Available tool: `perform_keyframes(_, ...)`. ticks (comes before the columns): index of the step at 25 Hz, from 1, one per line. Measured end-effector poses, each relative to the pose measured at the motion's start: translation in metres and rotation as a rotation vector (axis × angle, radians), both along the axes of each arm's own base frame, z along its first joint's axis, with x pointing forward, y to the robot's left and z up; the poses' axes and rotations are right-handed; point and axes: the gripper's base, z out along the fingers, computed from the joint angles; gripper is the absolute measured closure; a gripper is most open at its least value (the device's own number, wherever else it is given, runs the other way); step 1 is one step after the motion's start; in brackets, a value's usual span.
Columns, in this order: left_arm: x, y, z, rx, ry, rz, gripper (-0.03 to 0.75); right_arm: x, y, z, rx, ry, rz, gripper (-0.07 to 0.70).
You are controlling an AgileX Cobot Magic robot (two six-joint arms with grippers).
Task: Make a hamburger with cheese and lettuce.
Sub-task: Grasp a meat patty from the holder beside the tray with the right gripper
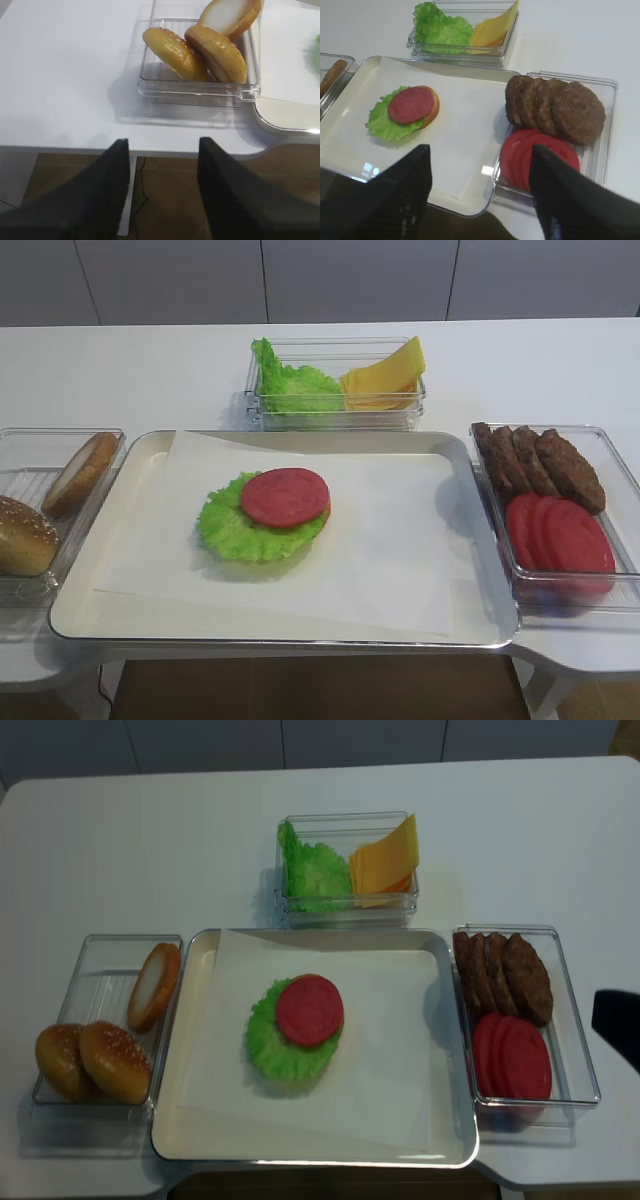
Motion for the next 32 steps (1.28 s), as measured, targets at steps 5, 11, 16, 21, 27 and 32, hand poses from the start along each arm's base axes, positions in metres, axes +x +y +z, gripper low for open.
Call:
perform_keyframes(5, 0.0, 0.0, 0.0, 0.0, 0.0, 0.0, 0.379, 0.027, 0.003, 0.018, -0.019, 0.088, 0.048, 0.153)
perform_keyframes(11, 0.0, 0.0, 0.0, 0.0, 0.0, 0.0, 0.379, 0.06, 0.005, 0.022, -0.011, 0.291, 0.063, 0.153)
perform_keyframes(16, 0.0, 0.0, 0.0, 0.0, 0.0, 0.0, 0.379, 0.089, 0.012, 0.007, -0.02, 0.426, 0.057, 0.153)
perform_keyframes(21, 0.0, 0.0, 0.0, 0.0, 0.0, 0.0, 0.379, 0.114, 0.041, -0.007, -0.128, 0.542, 0.076, 0.153)
perform_keyframes(27, 0.0, 0.0, 0.0, 0.0, 0.0, 0.0, 0.379, 0.146, 0.057, -0.026, -0.201, 0.618, 0.068, 0.153)
perform_keyframes(32, 0.0, 0.0, 0.0, 0.0, 0.0, 0.0, 0.379, 0.157, 0.06, -0.038, -0.202, 0.668, 0.038, 0.153)
